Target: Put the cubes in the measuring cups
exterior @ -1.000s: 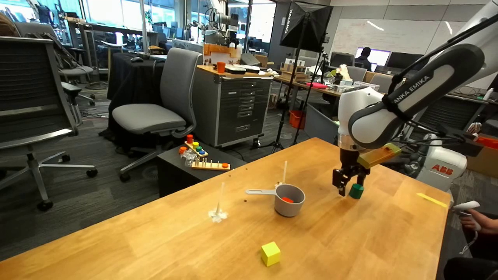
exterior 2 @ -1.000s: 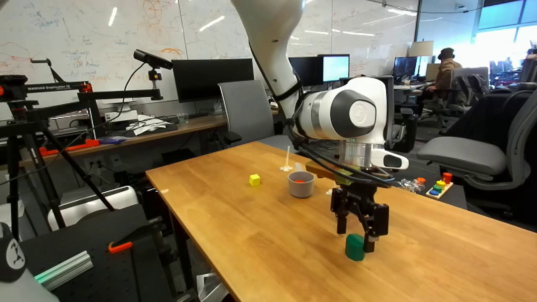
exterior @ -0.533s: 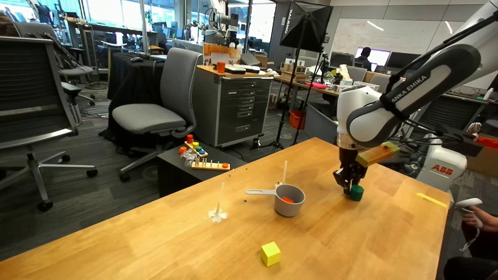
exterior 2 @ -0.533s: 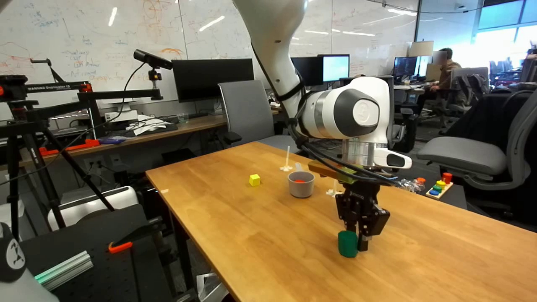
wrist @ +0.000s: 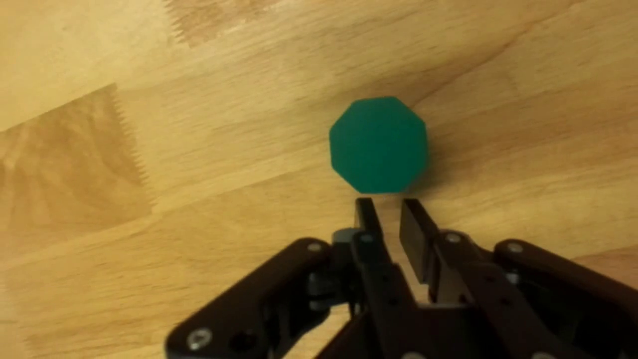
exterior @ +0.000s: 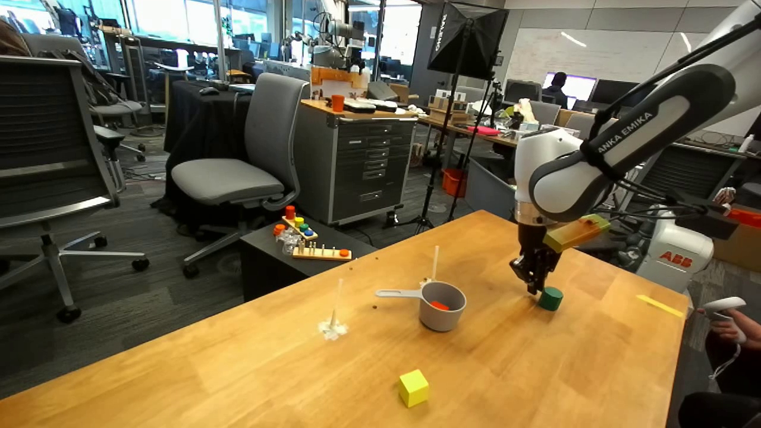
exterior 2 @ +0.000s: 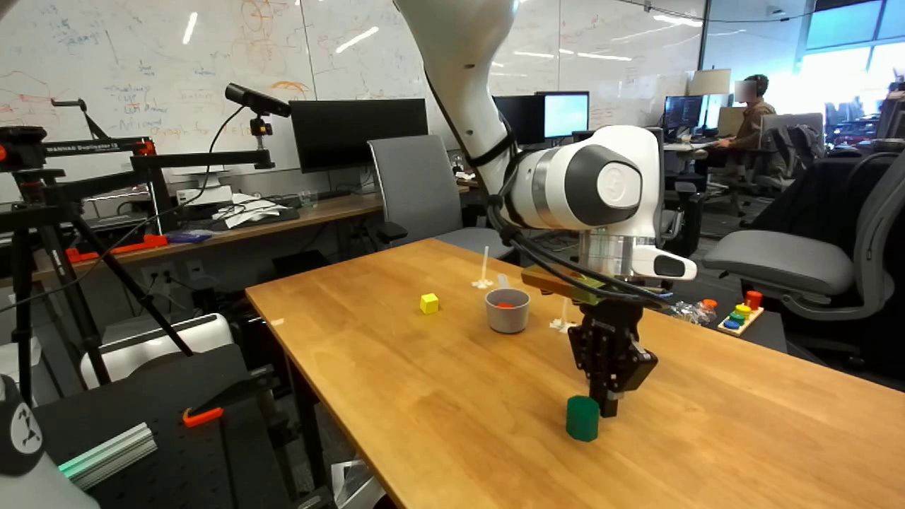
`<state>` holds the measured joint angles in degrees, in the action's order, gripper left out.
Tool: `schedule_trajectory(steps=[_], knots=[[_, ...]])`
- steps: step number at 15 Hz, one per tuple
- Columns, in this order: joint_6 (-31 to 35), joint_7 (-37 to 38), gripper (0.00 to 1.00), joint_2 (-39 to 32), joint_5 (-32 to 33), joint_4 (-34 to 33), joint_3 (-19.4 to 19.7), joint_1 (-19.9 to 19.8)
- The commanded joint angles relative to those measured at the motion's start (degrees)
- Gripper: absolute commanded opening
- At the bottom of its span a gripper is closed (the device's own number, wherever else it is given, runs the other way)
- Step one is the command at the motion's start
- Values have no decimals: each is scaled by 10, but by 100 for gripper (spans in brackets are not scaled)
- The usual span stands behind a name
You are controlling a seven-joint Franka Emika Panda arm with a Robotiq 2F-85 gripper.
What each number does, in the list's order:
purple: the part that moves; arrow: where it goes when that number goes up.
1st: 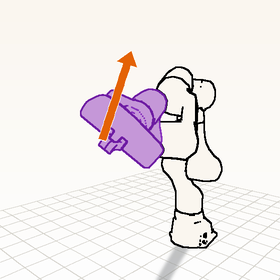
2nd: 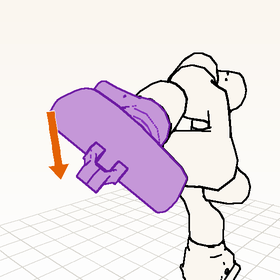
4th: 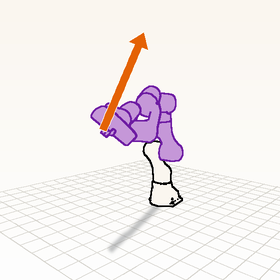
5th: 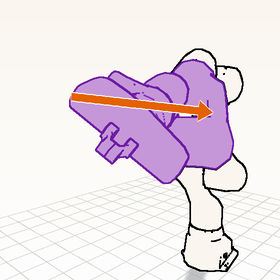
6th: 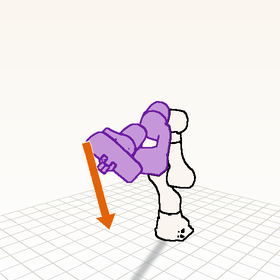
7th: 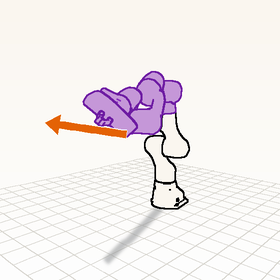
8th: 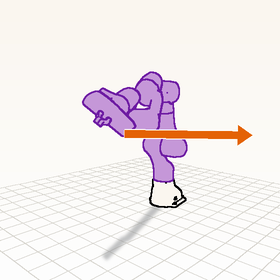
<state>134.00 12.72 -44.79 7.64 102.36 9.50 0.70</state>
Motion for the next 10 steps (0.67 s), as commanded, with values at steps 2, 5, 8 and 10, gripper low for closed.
schedule_trajectory(steps=[2, 5, 8, 10], knots=[[-16, 1, 60, 17, 2, 3, 1, 3], [-16, 2, 84, 23, 3, 13, 2, 3], [-14, 4, 100, 32, 6, 29, 3, 6], [-12, 8, 100, 41, 8, 45, 4, 10]])
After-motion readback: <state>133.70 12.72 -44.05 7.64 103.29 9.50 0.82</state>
